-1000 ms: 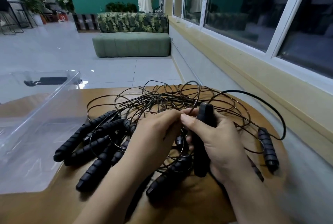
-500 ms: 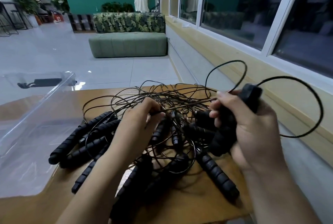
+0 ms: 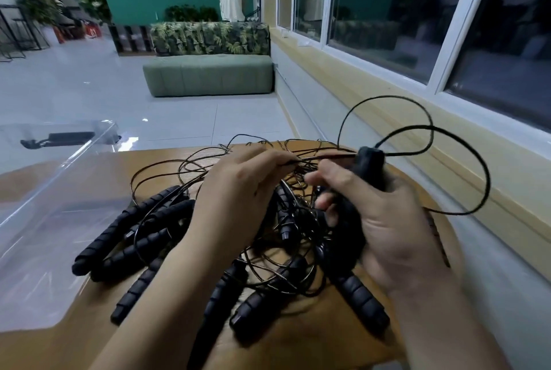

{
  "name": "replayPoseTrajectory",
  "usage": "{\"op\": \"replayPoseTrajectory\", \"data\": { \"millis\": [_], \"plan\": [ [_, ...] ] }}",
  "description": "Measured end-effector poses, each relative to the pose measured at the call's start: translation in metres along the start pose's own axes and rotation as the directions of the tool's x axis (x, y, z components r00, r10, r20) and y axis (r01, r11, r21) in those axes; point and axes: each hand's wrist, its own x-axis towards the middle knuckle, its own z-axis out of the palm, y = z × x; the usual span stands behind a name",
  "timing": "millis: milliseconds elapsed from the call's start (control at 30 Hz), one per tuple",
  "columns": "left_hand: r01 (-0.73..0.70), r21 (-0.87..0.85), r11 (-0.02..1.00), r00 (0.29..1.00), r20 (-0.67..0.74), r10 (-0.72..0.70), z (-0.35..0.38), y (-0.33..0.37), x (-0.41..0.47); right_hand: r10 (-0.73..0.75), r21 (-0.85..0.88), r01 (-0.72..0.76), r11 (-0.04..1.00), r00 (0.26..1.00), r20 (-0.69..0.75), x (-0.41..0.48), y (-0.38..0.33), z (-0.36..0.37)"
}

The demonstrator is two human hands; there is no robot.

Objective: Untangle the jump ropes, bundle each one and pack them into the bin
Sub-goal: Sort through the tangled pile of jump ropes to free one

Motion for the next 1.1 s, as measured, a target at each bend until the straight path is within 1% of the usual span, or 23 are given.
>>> {"op": "replayPoseTrajectory", "data": {
  "millis": [100, 167, 233, 333, 400, 533, 633, 700, 800, 900, 967, 1033, 1100],
  "plan": [
    [-0.033, -0.017, 0.999, 0.998, 0.047, 0.034, 0.007, 0.011, -0.001, -0.041, -0.054, 0.038, 0.998, 0.998, -0.046, 0.001, 0.011, 0.006],
    [-0.014, -0.062, 0.998, 0.997, 0.08, 0.019, 0.012, 0.009, -0.004, -0.087, -0.14, 0.074, 0.987, 0.992, -0.088, 0.002, 0.016, 0.006],
    [0.02, -0.11, 0.994, 0.994, 0.111, -0.008, 0.016, 0.001, -0.008, -0.105, -0.191, 0.087, 0.978, 0.991, -0.085, 0.002, 0.017, 0.005],
    [0.099, -0.095, 0.991, 0.987, 0.139, -0.085, 0.022, -0.019, -0.013, -0.087, -0.121, 0.077, 0.99, 0.993, -0.08, -0.002, 0.011, 0.008],
    [0.15, -0.075, 0.986, 0.979, 0.152, -0.137, 0.025, -0.034, -0.015, -0.125, -0.068, 0.118, 0.991, 0.985, -0.118, -0.003, 0.001, 0.008],
    [0.207, -0.039, 0.978, 0.974, 0.1, -0.202, 0.018, -0.05, -0.011, -0.234, 0.03, 0.246, 0.969, 0.947, -0.219, 0.001, -0.016, -0.002],
    [0.197, -0.059, 0.979, 0.98, 0.016, -0.196, 0.009, -0.051, -0.005, -0.201, 0.051, 0.221, 0.974, 0.945, -0.258, 0.006, -0.017, -0.004],
    [0.171, -0.047, 0.984, 0.984, -0.04, -0.173, 0.003, -0.046, -0.001, -0.148, 0.07, 0.164, 0.984, 0.97, -0.192, 0.006, -0.014, -0.002],
    [0.115, -0.035, 0.993, 0.989, -0.091, -0.117, -0.007, -0.028, 0.005, -0.095, 0.044, 0.095, 0.995, 0.995, -0.009, 0.003, -0.009, 0.004],
    [0.034, -0.097, 0.995, 0.997, -0.061, -0.04, -0.009, -0.009, 0.008, -0.051, -0.01, 0.052, 0.999, 0.996, 0.071, 0.003, -0.005, 0.014],
    [0.01, -0.142, 0.99, 1.0, -0.004, -0.01, -0.004, -0.002, 0.006, -0.037, -0.062, 0.041, 0.997, 0.997, 0.064, 0.004, -0.001, 0.018],
    [0.021, -0.175, 0.984, 0.999, 0.036, -0.015, 0.001, 0.0, 0.002, -0.042, -0.14, 0.043, 0.989, 0.999, 0.009, 0.007, 0.006, 0.016],
    [0.12, -0.258, 0.959, 0.991, 0.09, -0.1, 0.002, 0.0, -0.001, -0.084, -0.232, 0.069, 0.97, 0.995, -0.055, 0.01, 0.012, 0.011]
  ]
}}
